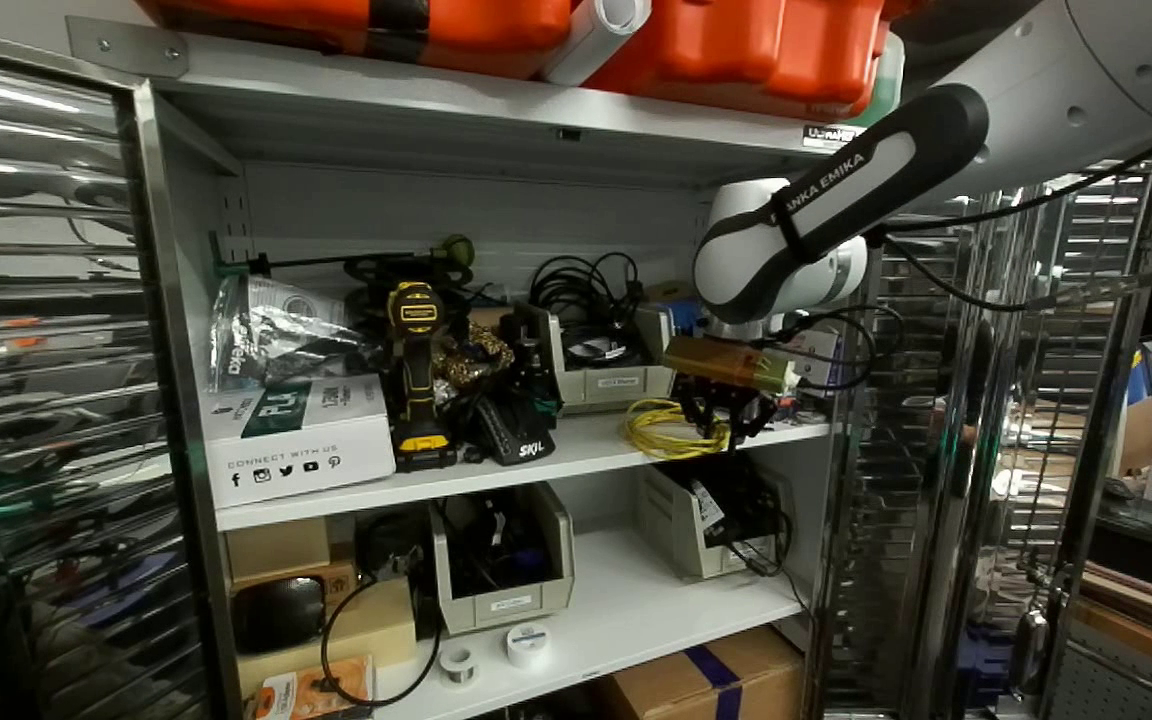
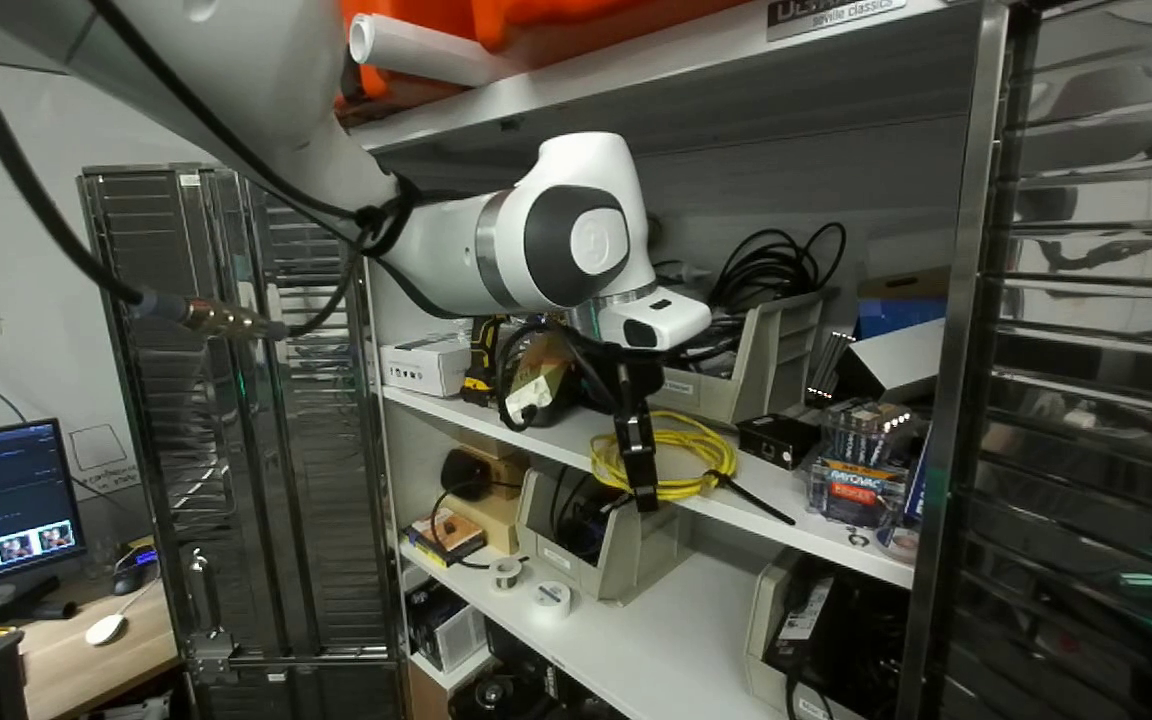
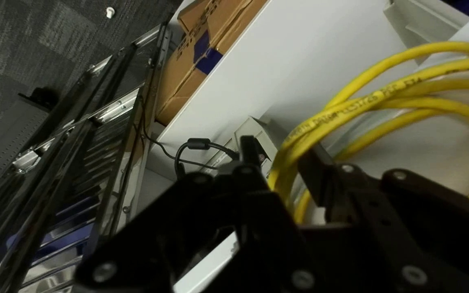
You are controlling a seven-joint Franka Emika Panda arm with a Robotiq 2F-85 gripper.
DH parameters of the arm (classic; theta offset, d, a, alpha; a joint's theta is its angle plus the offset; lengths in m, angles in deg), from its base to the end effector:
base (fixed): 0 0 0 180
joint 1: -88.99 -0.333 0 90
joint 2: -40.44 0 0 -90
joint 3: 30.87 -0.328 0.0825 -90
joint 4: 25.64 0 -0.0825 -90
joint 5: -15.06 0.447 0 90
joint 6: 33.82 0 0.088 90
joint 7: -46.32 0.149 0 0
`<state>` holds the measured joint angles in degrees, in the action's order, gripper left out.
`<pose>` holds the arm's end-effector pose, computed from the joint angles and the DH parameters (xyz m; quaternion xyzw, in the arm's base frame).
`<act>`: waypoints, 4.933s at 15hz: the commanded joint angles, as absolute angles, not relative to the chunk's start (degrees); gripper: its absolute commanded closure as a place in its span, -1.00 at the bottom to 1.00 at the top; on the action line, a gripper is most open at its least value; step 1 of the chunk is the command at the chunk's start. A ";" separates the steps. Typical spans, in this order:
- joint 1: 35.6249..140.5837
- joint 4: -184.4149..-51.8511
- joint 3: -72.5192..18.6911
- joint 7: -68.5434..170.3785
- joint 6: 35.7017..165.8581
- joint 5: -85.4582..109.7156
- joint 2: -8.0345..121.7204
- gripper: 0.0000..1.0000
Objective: Put the yellow cable on the storage box
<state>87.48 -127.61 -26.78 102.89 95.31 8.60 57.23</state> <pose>0.7179 -0.0366 0.3507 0.8810 -0.4610 0.1063 0.0097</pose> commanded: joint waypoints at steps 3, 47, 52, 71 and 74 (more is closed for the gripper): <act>85.98 -129.69 -26.58 102.97 97.33 8.38 54.41 0.88; 91.64 -106.97 -30.27 176.50 126.98 -77.31 65.88 0.90; 91.17 -101.98 -31.26 173.79 124.07 -74.80 73.47 0.90; 101.67 -127.57 -44.92 140.45 128.72 -39.90 57.40 -1.00; 112.43 -134.39 -58.49 126.84 126.39 -25.42 54.39 -1.00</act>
<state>102.98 -125.85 -47.25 138.04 127.93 -36.53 60.09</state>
